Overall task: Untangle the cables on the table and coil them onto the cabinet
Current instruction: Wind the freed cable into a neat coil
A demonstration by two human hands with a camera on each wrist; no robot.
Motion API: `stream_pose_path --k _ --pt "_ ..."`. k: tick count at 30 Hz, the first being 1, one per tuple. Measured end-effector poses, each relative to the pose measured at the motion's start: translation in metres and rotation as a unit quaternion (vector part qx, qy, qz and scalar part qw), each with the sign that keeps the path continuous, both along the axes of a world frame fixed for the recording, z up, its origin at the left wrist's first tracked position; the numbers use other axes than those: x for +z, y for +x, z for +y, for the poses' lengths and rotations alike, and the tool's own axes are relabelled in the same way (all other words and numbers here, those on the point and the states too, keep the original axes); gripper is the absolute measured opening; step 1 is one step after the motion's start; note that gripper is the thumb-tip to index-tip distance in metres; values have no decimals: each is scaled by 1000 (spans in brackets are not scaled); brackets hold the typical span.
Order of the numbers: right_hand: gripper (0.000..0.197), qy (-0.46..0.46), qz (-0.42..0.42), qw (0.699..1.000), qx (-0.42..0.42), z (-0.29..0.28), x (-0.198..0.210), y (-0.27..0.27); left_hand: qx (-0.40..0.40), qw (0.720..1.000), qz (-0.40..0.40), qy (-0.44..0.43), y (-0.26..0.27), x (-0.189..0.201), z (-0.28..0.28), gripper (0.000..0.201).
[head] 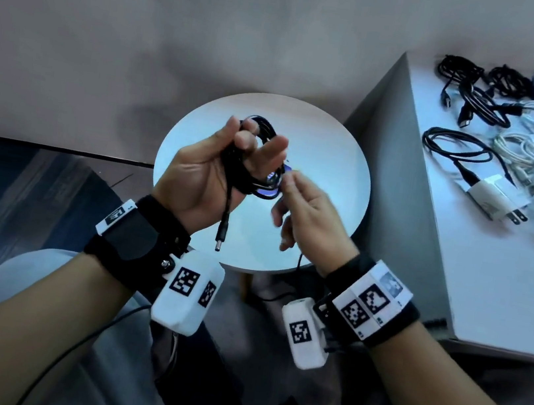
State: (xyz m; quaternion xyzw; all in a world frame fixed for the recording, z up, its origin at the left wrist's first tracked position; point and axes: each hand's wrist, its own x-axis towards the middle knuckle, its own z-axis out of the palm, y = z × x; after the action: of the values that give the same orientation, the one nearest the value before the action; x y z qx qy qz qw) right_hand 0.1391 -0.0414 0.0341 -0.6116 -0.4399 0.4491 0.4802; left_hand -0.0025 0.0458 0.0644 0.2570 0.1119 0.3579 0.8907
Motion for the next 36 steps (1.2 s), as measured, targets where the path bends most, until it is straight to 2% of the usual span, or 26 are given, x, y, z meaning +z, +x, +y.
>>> stream_pose_path --k 3,5,8,10,13,14,15,18,21,24,26,28,31,34,36 --pt "29 -50 -59 993 91 -6 -10 -17 74 993 78 54 -3 0 11 34" --pt "32 -78 -122 978 149 -11 -8 -27 113 969 170 141 -3 -3 16 42" --pt "41 -91 -193 957 195 -16 7 -31 119 886 328 306 -1 -8 8 38" --pt "37 -90 -218 948 213 -17 21 -23 91 824 384 407 1 -12 0 34" --pt "23 -87 -189 958 198 -19 42 -4 43 694 455 556 0 -12 -8 20" --pt "21 -87 -175 963 186 -19 48 2 24 672 467 574 0 -12 -10 23" --pt "20 -84 -166 967 175 -19 53 9 -3 680 462 569 1 -10 -12 28" --pt "10 -15 -119 985 128 -16 61 30 -89 766 404 493 1 -1 -11 37" --pt "11 80 -83 991 74 -13 60 43 -122 827 345 427 3 4 -12 48" --pt "7 146 -121 982 11 -9 48 39 -121 905 263 313 4 5 -15 38" --pt "13 145 -163 976 -18 -6 42 36 -131 938 220 234 4 2 -15 36" --pt "28 114 -135 984 -7 -5 38 32 -141 958 175 178 3 0 -17 38" --pt "43 79 -31 996 39 -7 28 14 -138 973 130 133 5 -1 -20 42" --pt "32 95 23 995 20 -4 24 3 -120 979 121 108 5 0 -21 52" --pt "22 119 100 988 17 -2 28 6 -117 980 119 111 4 2 -21 48"
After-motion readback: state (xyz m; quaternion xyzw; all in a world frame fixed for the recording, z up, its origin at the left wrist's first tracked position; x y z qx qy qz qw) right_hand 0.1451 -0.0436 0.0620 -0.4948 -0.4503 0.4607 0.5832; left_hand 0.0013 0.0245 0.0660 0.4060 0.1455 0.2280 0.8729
